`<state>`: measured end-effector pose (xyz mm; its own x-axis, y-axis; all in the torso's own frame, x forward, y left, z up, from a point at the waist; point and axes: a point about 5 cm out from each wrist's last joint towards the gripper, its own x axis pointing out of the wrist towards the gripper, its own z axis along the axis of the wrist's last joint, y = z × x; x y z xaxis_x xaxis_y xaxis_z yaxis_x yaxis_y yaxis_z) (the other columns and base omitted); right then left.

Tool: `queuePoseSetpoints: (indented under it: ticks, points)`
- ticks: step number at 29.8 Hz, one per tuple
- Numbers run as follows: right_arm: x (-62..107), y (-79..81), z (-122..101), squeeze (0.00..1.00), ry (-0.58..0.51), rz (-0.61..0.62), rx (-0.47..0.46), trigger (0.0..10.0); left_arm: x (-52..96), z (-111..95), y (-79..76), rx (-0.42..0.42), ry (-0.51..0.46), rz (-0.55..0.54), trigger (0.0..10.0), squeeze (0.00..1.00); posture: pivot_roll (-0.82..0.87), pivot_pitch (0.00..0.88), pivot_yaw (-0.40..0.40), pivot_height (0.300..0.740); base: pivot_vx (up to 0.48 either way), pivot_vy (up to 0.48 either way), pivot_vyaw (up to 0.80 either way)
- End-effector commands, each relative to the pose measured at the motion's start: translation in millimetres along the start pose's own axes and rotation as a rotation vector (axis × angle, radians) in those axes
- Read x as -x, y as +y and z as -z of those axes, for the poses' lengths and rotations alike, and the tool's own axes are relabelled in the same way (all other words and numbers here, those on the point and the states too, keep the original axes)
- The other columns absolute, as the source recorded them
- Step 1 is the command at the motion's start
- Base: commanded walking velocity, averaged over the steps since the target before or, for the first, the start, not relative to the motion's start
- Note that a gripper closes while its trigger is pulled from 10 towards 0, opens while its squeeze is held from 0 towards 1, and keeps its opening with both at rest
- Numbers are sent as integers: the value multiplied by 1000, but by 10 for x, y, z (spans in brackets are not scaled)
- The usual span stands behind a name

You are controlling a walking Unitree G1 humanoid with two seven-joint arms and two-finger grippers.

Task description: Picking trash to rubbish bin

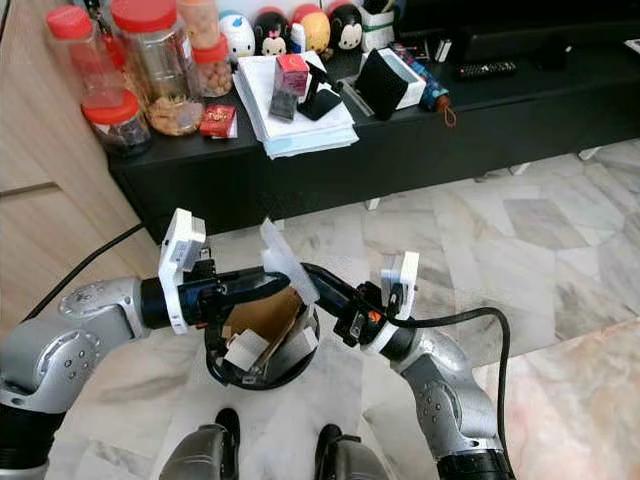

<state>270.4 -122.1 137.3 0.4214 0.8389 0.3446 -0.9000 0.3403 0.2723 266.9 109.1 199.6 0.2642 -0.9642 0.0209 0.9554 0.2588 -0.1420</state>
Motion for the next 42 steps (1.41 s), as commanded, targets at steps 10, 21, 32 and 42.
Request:
queuePoseSetpoints:
  ticks: [10,21,32,42]
  points:
    - [-65,-269,-17,1000,-12,259,90,10000,-30,-41,-57,-14,-18,21,10000,0,213,245,-79,740,0,0,0]
    - [-128,-297,-32,1000,-50,282,87,10000,-32,-32,-62,-10,-24,12,10000,0,216,254,-83,740,0,0,0]
    - [-133,-378,-43,1000,-51,372,125,10000,-28,-32,-55,-10,-30,-3,10000,0,214,257,-86,740,0,0,0]
    - [-133,-378,-43,1000,-51,372,125,10000,-28,-32,-55,-10,-30,-3,10000,0,214,257,-86,740,0,0,0]
